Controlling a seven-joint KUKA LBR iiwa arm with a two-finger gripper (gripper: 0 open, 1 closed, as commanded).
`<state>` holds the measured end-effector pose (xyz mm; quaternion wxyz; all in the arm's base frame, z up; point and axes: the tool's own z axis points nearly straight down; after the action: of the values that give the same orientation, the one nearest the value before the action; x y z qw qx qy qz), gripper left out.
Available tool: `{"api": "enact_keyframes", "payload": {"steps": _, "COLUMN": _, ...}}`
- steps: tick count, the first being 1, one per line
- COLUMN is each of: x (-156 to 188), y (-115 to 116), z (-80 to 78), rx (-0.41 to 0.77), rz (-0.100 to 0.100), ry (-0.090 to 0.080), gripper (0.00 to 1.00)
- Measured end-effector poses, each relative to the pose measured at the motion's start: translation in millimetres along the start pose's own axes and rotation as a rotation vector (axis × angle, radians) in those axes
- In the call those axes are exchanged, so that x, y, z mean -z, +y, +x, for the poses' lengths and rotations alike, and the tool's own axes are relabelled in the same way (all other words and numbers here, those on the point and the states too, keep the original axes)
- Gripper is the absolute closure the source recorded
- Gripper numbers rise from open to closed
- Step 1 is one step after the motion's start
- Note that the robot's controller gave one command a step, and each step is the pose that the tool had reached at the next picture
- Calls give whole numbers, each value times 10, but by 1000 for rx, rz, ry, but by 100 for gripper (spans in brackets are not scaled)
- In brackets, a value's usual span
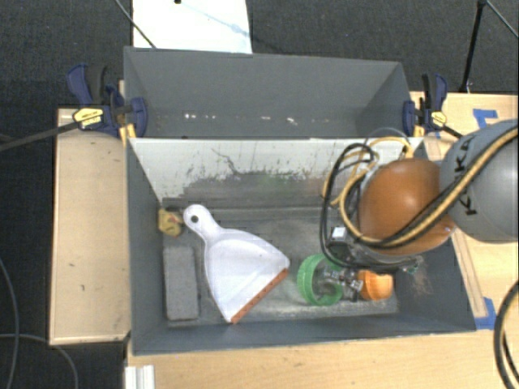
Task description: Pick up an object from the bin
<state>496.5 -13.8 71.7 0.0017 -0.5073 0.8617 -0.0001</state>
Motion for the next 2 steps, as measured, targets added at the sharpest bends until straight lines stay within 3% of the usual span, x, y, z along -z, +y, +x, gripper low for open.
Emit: {"api": "enact_keyframes", "payload": {"steps": 2, "x": 320, "y": 30, "z": 6, "rx": -4, "rz": -11, "ry": 5, "gripper": 100}}
